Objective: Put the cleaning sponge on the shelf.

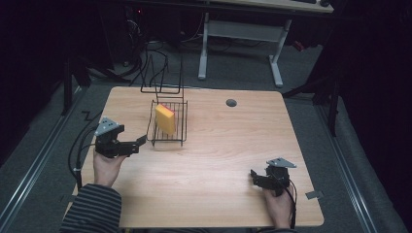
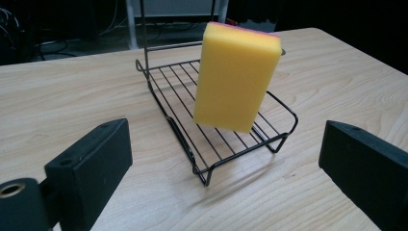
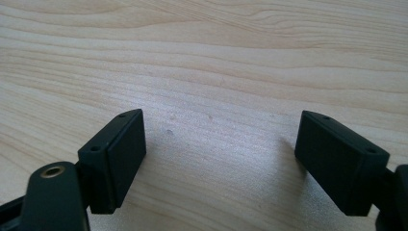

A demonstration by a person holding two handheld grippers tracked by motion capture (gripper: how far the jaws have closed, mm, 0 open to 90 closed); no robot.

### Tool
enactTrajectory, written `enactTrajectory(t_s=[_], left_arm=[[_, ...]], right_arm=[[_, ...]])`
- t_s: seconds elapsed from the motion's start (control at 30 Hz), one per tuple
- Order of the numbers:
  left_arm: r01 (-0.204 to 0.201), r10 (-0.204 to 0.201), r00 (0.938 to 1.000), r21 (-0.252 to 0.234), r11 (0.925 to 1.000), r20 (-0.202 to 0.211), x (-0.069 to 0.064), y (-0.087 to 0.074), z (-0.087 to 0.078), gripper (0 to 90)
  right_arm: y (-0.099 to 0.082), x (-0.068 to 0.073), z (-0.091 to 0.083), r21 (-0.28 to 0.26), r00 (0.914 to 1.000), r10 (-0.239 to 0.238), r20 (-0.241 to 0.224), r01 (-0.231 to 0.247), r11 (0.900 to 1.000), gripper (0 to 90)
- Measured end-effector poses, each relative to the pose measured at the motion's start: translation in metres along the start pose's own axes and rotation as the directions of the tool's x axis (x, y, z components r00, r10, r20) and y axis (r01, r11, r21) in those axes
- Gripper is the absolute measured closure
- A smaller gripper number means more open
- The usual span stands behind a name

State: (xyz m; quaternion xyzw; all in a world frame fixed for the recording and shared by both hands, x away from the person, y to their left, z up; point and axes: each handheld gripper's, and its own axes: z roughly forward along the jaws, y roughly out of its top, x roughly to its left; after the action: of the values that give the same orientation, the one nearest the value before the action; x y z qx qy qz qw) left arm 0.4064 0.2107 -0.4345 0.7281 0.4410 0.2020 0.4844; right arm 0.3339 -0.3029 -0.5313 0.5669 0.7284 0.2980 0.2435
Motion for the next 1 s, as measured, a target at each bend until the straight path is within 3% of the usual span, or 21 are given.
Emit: enactTrajectory(t_s=[1.0], left_arm=[[0.053, -0.053, 0.9986, 0.037, 0.9979, -0.005, 0.009, -0.034, -0.01, 7.9]], right_arm=[[0.0, 0.0, 0.0, 0.0, 1.0, 0.0, 0.0, 0.0, 1.0, 18.4]])
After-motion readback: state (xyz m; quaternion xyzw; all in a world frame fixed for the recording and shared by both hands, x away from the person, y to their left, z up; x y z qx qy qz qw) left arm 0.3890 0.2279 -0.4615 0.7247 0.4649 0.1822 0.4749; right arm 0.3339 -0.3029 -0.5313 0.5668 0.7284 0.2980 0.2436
